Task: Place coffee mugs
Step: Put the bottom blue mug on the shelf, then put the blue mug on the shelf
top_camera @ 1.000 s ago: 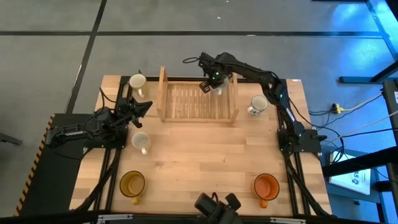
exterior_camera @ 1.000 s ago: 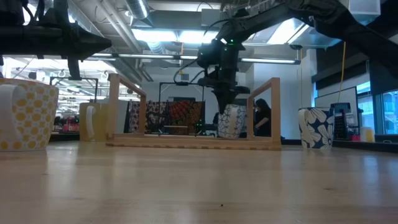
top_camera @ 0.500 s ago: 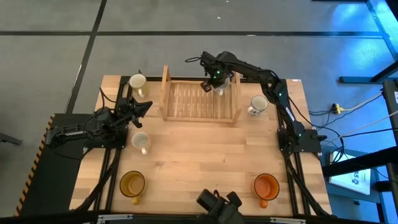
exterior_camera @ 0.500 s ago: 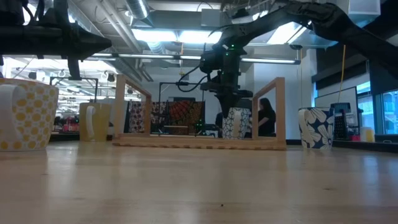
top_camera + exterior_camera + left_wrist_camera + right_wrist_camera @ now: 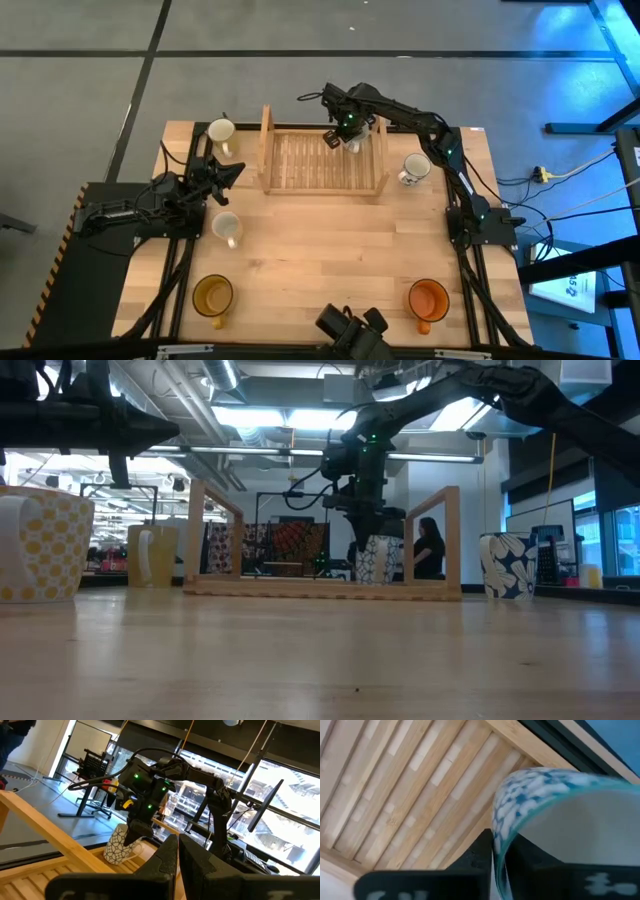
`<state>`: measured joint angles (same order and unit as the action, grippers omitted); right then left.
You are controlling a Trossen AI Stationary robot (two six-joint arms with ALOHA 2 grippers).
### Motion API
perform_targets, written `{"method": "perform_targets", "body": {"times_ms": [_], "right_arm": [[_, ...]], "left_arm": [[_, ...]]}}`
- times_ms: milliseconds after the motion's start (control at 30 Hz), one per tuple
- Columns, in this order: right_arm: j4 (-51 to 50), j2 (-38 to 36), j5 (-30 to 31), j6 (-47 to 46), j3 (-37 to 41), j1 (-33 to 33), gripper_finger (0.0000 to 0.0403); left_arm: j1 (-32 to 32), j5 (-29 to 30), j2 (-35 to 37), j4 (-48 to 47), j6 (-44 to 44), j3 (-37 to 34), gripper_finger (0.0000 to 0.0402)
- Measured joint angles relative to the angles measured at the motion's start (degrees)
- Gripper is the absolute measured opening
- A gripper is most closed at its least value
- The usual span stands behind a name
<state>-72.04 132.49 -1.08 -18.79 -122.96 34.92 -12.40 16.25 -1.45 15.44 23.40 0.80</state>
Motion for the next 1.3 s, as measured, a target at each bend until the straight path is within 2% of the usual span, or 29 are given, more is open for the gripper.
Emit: {"method": "perform_targets", "body": {"times_ms": [267,467,733,1033,1300], "right_arm": [[1.88,0.00,0.03,-0.72,0.04,0.00,0.0124],[1.87,-0.56,0.11,-0.72,0.04,0.00,0.0158],[1.37,-6.03,0.27,-0.65,0.04,-0.41,0.0163],[-0.72,-18.65,0.52,2.20,0.02,-6.12,0.0163],[-8.62,-28.06,5.44,1.12,0.02,-11.38,0.0163]], "left_arm": [[0.00,0.00,0.00,0.00,0.00,0.00,0.0009],[0.00,0.00,0.00,0.00,0.00,0.00,0.0009],[-0.01,0.00,0.00,0.00,0.00,0.00,0.0009],[0.00,0.00,0.00,0.00,0.07,0.00,0.0009],[-0.01,-0.01,0.00,0.02,0.46,0.00,0.0009]]}}
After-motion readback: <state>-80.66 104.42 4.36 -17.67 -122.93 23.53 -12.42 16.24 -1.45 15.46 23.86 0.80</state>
